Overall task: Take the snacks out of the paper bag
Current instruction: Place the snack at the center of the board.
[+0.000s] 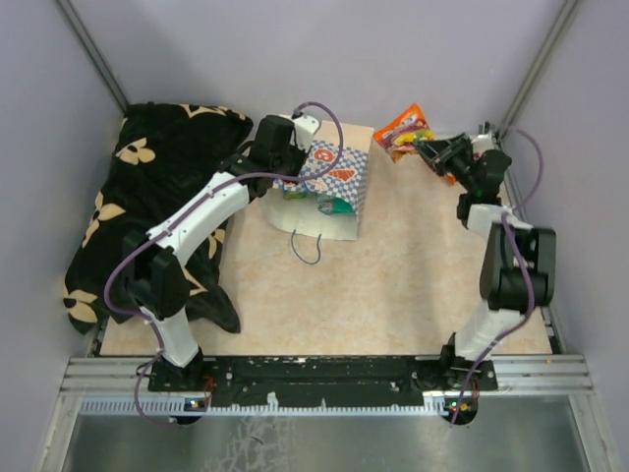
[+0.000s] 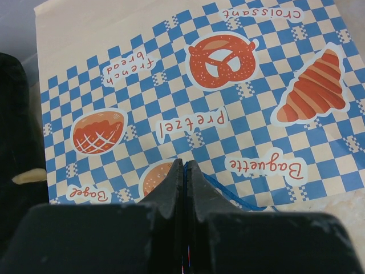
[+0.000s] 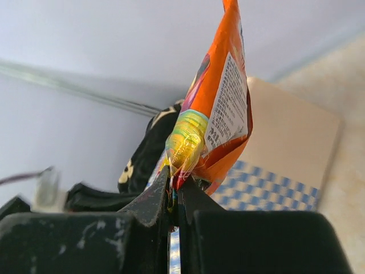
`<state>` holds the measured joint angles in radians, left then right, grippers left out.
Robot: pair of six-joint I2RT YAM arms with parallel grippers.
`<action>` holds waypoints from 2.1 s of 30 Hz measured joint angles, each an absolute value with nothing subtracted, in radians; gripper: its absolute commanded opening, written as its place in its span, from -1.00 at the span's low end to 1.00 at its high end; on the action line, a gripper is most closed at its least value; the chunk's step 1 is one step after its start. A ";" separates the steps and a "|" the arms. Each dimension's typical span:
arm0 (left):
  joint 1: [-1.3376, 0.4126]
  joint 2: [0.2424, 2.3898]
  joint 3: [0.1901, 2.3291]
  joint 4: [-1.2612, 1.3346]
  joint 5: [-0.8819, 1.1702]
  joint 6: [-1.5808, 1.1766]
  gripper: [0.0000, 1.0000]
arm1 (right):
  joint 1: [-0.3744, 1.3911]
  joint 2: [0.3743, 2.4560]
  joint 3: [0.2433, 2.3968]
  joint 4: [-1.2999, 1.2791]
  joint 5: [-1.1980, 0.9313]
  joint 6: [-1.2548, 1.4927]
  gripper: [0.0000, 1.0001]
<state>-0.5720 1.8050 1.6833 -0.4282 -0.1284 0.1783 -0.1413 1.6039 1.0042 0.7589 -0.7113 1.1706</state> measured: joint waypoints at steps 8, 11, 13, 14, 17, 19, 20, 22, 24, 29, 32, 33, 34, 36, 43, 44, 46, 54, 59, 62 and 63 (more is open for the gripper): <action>-0.571 1.808 1.678 -0.433 -0.128 0.177 -1.00 | -0.145 2.165 1.000 1.099 -0.651 1.439 -1.00; -0.571 1.815 1.678 -0.435 -0.127 0.176 -1.00 | -0.144 2.187 0.975 1.145 -0.632 1.443 -1.00; -0.571 1.822 1.679 -0.437 -0.125 0.173 -1.00 | -0.144 2.185 0.966 1.168 -0.606 1.433 -1.00; -0.571 1.826 1.679 -0.437 -0.123 0.171 -1.00 | -0.144 2.180 0.954 1.167 -0.585 1.426 -1.00; -0.571 1.838 1.679 -0.440 -0.116 0.163 -1.00 | -0.144 2.169 0.912 1.147 -0.525 1.407 -0.66; -0.571 1.850 1.687 -0.448 -0.111 0.155 -1.00 | -0.144 2.161 0.891 1.094 -0.484 1.383 -0.04; -0.571 1.858 1.692 -0.451 -0.108 0.153 -1.00 | -0.145 2.159 0.889 1.060 -0.463 1.368 0.18; -0.571 1.874 1.708 -0.460 -0.104 0.151 -1.00 | -0.145 2.149 0.890 0.997 -0.432 1.335 0.54; -0.571 1.887 1.724 -0.469 -0.101 0.149 -1.00 | -0.145 2.098 0.891 0.903 -0.408 1.281 0.73; -0.570 1.891 1.740 -0.485 -0.092 0.138 -1.00 | -0.134 1.839 0.890 0.559 -0.276 1.047 0.87; -0.570 1.891 1.742 -0.495 -0.086 0.130 -1.00 | -0.105 1.641 0.894 0.353 -0.146 0.886 0.71; -0.570 1.891 1.742 -0.499 -0.085 0.128 -1.00 | -0.090 1.584 0.905 0.294 -0.101 0.832 0.65; -0.570 1.891 1.742 -0.501 -0.084 0.126 -1.00 | -0.074 1.547 0.921 0.248 -0.065 0.786 0.58; -0.570 1.891 1.742 -0.501 -0.081 0.123 -1.00 | -0.031 1.509 0.993 0.148 -0.004 0.680 0.49; -0.570 1.890 1.737 -0.497 -0.059 0.105 -1.00 | 0.071 1.770 1.469 -0.145 0.041 0.411 0.42; -0.571 1.888 1.730 -0.493 -0.055 0.104 -1.00 | 0.073 1.790 1.486 -0.155 0.041 0.401 0.42; -0.571 1.878 1.705 -0.485 -0.051 0.104 -1.00 | 0.079 1.881 1.527 -0.203 0.045 0.353 0.43; -0.571 1.850 1.626 -0.461 -0.028 0.100 -1.00 | 0.105 2.069 1.508 -0.315 0.107 0.286 0.50; -0.572 1.818 1.601 -0.431 -0.004 0.096 -1.00 | 0.134 2.101 1.548 -0.320 0.141 0.284 0.56; -0.571 1.808 1.600 -0.414 0.012 0.093 -1.00 | 0.141 2.178 1.647 -0.323 0.153 0.290 0.57; -0.572 1.808 1.600 -0.410 0.016 0.092 -1.00 | 0.142 2.202 1.680 -0.323 0.155 0.291 0.58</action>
<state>-0.5716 1.8080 1.5997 -0.4099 0.0158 0.0917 0.1417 2.2024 1.6802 -0.3229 0.1551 0.2913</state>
